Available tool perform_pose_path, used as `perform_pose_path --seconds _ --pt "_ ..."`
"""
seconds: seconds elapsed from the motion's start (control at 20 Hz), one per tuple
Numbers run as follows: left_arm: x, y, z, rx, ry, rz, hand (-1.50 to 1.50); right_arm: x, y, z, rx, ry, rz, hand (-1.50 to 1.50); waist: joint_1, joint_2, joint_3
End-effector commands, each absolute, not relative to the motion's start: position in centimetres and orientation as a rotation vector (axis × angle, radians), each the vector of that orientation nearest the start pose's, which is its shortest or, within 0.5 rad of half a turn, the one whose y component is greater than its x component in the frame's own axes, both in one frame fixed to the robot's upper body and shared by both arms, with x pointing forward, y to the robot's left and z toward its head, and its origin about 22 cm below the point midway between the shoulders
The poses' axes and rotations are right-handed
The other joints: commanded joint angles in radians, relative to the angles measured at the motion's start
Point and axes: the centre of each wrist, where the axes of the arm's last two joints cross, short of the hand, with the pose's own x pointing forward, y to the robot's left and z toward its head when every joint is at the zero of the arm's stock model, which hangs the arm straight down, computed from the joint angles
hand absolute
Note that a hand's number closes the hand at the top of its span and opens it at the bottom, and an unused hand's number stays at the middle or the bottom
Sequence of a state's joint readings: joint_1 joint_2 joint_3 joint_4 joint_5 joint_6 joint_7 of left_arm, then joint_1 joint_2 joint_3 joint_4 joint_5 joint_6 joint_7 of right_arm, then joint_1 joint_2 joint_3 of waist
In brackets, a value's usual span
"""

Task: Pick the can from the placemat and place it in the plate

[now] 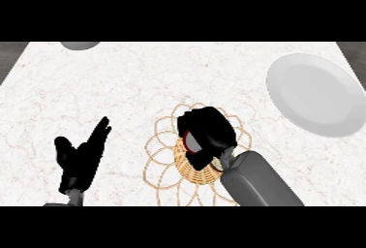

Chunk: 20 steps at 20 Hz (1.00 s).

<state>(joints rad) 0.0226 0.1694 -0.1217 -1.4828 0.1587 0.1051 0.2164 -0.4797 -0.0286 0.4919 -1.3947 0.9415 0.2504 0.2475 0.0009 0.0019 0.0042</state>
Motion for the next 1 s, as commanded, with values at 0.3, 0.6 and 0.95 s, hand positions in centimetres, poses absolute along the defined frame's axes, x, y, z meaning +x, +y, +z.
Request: perform_pose_path --seconds 0.3,0.6,0.95 --pt "22.7 24.7 -2.2 0.022 -1.213 0.009 0.0 36.6 -14.3 11.4 -1.253 -1.166 0.443 1.5 -0.007 0.02 -0.011" --pt "23.1 23.9 -2.0 -0.011 -1.228 -0.043 0.0 39.1 -14.5 14.6 -1.503 -1.077 -0.039 1.5 0.053 0.034 -0.01" --pt "23.7 22.9 -1.7 -0.035 -1.24 -0.062 0.0 40.7 -16.2 15.5 -1.64 -1.03 -0.401 1.5 0.069 0.035 -0.006"
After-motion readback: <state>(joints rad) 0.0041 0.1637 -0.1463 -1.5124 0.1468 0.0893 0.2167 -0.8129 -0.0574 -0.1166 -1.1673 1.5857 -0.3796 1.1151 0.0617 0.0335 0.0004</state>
